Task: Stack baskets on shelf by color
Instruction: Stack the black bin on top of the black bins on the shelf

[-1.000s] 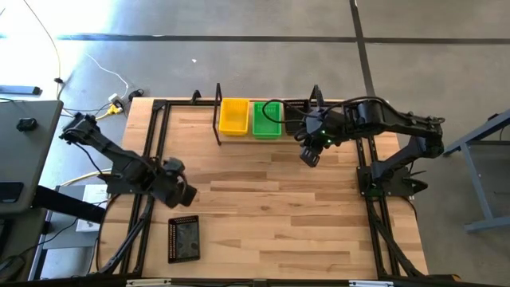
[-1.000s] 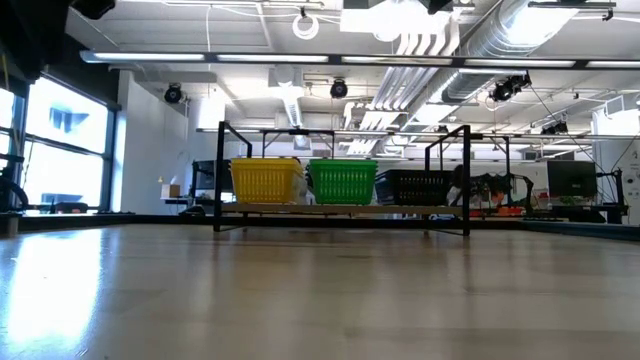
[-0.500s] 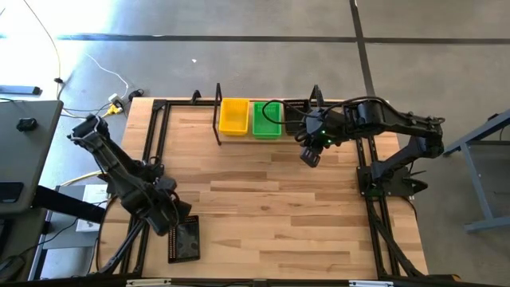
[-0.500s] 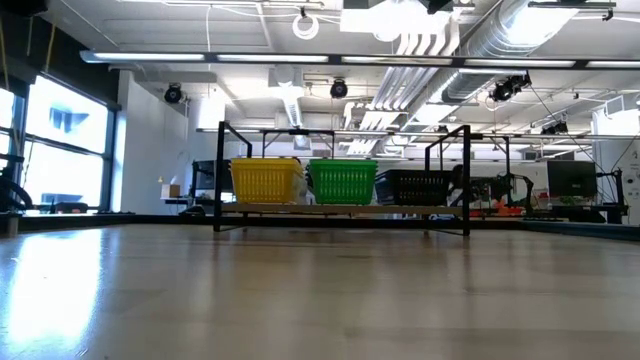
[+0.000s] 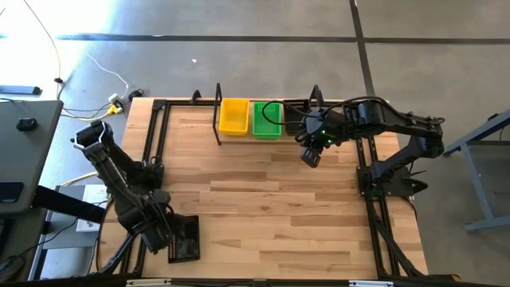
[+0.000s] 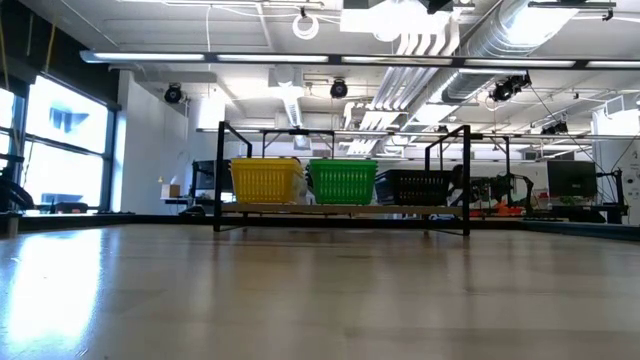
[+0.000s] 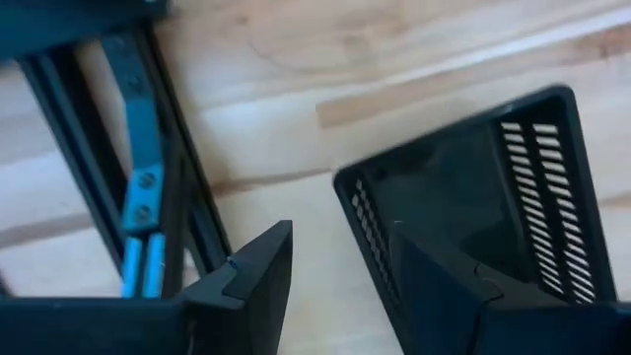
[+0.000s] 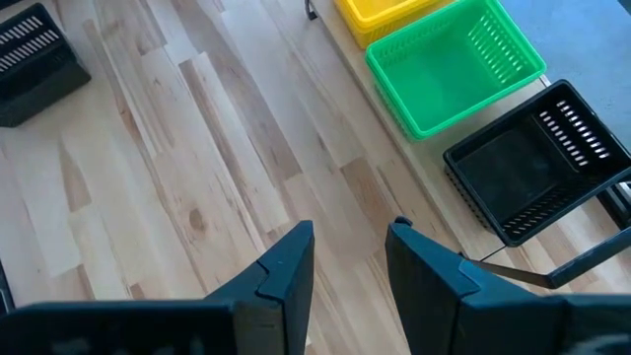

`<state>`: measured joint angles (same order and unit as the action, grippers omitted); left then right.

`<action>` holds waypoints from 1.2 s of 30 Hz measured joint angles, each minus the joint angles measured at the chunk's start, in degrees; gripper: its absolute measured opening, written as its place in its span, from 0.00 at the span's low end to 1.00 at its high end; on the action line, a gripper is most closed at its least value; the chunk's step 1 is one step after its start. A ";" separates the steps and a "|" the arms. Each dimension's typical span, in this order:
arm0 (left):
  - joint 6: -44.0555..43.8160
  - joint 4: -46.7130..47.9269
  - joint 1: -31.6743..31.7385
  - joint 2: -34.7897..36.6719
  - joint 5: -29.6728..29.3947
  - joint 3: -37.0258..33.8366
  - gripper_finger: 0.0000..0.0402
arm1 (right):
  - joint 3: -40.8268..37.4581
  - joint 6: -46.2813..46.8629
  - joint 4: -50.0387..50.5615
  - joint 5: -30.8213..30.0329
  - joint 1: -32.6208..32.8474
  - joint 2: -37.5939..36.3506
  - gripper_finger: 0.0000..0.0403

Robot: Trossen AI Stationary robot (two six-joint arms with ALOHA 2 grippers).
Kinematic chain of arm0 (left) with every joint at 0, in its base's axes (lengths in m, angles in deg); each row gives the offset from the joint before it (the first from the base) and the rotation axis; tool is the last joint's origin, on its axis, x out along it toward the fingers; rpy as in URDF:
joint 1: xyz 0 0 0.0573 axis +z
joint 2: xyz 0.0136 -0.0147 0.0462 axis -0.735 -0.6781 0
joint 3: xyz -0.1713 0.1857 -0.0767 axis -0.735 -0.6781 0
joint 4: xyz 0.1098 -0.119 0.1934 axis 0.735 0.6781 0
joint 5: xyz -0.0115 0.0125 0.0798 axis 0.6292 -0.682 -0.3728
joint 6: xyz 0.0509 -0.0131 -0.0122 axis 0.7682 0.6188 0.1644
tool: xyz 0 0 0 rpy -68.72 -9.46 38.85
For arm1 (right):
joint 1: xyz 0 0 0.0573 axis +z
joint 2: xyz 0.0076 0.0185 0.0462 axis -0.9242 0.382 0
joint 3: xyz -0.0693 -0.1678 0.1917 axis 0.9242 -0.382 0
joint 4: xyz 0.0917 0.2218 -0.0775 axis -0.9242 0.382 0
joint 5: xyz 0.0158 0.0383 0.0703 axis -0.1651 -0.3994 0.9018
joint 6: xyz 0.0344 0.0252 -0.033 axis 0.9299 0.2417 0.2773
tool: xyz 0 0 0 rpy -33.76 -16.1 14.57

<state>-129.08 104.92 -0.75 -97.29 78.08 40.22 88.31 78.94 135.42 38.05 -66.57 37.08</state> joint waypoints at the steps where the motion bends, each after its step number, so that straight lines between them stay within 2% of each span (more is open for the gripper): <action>1: -0.36 -0.79 -0.27 -0.40 0.00 0.00 0.40 | 0.00 0.00 0.00 -0.01 0.00 0.00 0.28; 28: -2.21 -12.56 -0.74 -15.32 7.08 0.00 0.40 | 0.00 -0.02 0.02 0.06 0.00 -0.02 0.28; 32: -2.20 -15.14 -0.12 -16.72 7.15 0.00 0.35 | 0.00 -0.01 0.02 0.31 0.21 -0.02 0.28; 36: -2.04 -15.37 0.28 -17.42 7.28 0.02 0.24 | 0.00 -0.02 0.02 0.35 1.17 -0.02 0.28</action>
<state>-131.12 89.55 -0.47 -114.71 85.36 40.24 88.31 78.92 135.44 38.41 -65.40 37.06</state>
